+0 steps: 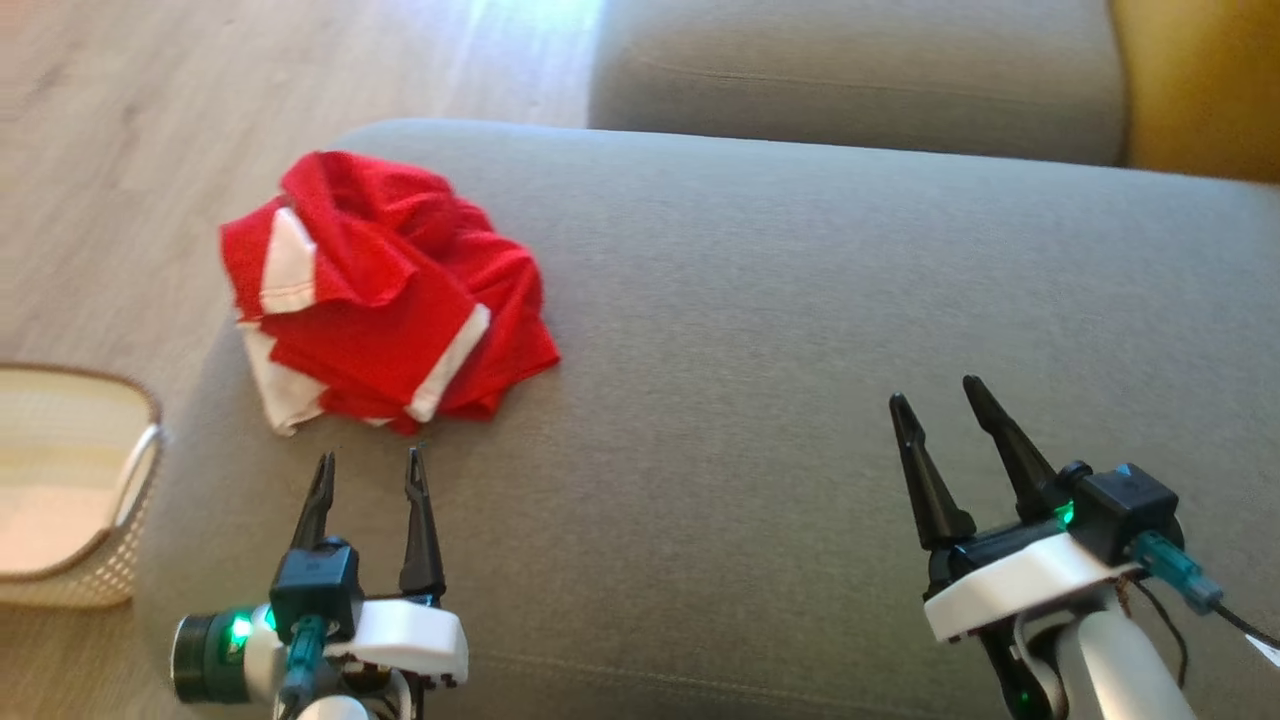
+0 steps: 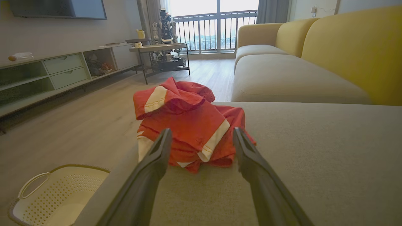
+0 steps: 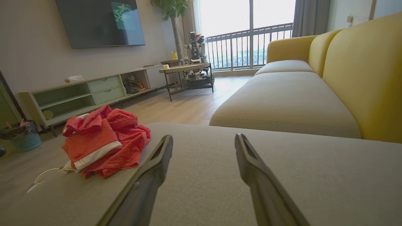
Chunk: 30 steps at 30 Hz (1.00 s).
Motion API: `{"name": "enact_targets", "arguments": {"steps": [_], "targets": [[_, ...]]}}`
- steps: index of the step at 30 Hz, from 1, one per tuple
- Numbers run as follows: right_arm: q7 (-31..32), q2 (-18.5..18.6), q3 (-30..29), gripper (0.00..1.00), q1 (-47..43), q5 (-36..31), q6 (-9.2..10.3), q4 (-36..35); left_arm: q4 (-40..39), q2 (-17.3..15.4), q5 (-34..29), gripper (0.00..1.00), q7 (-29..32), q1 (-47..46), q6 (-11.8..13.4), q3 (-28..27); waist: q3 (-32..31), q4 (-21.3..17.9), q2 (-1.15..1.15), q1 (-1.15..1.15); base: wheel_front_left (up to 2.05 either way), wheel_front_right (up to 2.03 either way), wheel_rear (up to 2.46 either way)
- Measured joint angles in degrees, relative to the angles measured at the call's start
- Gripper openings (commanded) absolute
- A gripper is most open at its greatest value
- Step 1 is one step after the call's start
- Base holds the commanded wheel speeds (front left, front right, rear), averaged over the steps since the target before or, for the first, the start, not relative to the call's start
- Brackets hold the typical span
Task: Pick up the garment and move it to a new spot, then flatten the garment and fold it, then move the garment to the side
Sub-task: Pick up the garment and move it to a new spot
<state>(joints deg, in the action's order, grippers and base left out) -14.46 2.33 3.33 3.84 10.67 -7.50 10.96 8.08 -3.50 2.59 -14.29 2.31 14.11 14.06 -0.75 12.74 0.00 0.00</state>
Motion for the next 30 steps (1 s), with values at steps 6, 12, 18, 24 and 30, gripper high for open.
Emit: {"name": "enact_targets", "arguments": {"steps": [6, 12, 18, 24, 30], "targets": [[0.0, -0.01, 0.81, 1.0, -1.2, 0.98, 0.0, 0.05, -0.07, 0.07, 0.6, 1.0, 0.0, 0.64, -0.07, -0.82, -0.74, 4.78, 0.0, 0.0, 0.0, 0.0, 0.0], [0.0, -0.01, 2.12, 1.0, -2.03, 1.49, 0.0, 0.12, -0.41, -0.03, 0.52, 1.0, 0.0, 1.37, -0.54, -1.85, -1.79, 8.86, 0.0, 0.0, 0.0, 0.0, 0.0], [0.0, -0.02, 2.93, 1.0, -2.03, 1.9, 0.0, 0.25, -0.58, -0.2, 0.52, 1.0, 0.0, 3.1, -1.01, -2.81, -2.4, 10.91, 0.0, 0.0, 0.0, 0.0, 0.0], [0.0, -0.02, 3.37, 1.0, -2.03, 1.99, 0.0, 0.45, -0.9, -0.2, 0.52, 1.0, 0.0, 3.42, -1.01, -3.88, -2.47, 10.44, 0.0, 0.0, 0.0, 0.0, 0.0], [0.0, -0.02, 3.41, 1.0, -2.04, 1.98, 0.0, 0.48, -1.36, -0.14, 0.65, 1.0, 0.0, 3.49, -0.97, -5.67, -2.35, 9.47, 0.0, 0.0, 0.0, 0.0, 0.0]]}}
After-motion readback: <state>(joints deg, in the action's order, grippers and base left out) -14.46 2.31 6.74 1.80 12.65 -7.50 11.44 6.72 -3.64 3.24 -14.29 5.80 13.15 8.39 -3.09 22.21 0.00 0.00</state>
